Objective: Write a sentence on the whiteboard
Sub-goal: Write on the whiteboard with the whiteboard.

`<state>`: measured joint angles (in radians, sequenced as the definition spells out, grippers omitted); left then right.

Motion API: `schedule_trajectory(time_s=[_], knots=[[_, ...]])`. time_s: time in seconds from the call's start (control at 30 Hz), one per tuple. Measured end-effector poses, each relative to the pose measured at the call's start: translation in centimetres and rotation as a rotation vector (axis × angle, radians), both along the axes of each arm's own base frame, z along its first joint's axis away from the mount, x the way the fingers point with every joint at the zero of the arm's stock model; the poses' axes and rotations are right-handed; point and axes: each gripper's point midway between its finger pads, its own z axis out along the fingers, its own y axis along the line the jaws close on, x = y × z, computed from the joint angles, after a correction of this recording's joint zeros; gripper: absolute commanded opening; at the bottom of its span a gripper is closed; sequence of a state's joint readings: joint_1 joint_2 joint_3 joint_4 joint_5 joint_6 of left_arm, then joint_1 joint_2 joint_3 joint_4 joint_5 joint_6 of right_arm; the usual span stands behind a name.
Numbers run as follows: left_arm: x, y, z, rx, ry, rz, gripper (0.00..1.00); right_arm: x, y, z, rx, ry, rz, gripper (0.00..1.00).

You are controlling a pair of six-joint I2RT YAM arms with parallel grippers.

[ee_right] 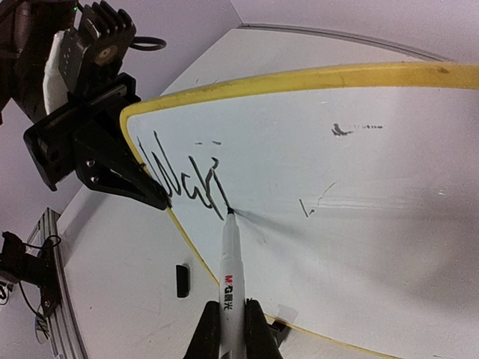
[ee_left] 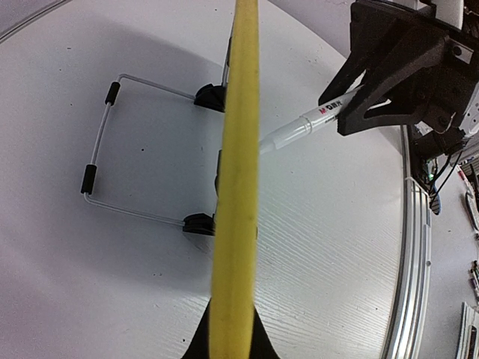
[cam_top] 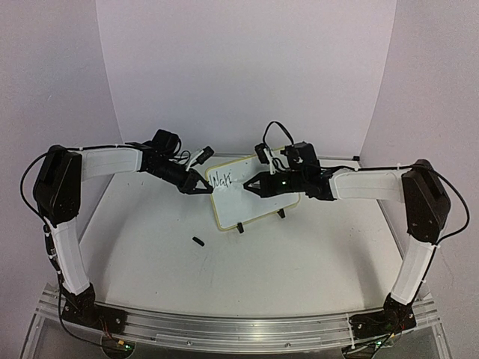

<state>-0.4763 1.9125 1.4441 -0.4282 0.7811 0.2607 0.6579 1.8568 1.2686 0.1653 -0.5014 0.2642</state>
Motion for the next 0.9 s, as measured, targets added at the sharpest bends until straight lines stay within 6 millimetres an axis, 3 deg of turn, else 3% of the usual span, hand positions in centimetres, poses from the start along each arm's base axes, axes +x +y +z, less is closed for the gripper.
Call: schedule_trajectory(time_s=[0.47, 0.9], knots=[[0.0, 0.0, 0.0, 0.0, 0.0, -0.001, 0.0, 0.6, -0.7, 1.2, 0.012, -0.051, -0.057, 0.0], [0.0, 0.0, 0.0, 0.0, 0.0, -0.001, 0.0, 0.1, -1.1, -0.3, 0.001, -0.025, -0.061, 0.0]])
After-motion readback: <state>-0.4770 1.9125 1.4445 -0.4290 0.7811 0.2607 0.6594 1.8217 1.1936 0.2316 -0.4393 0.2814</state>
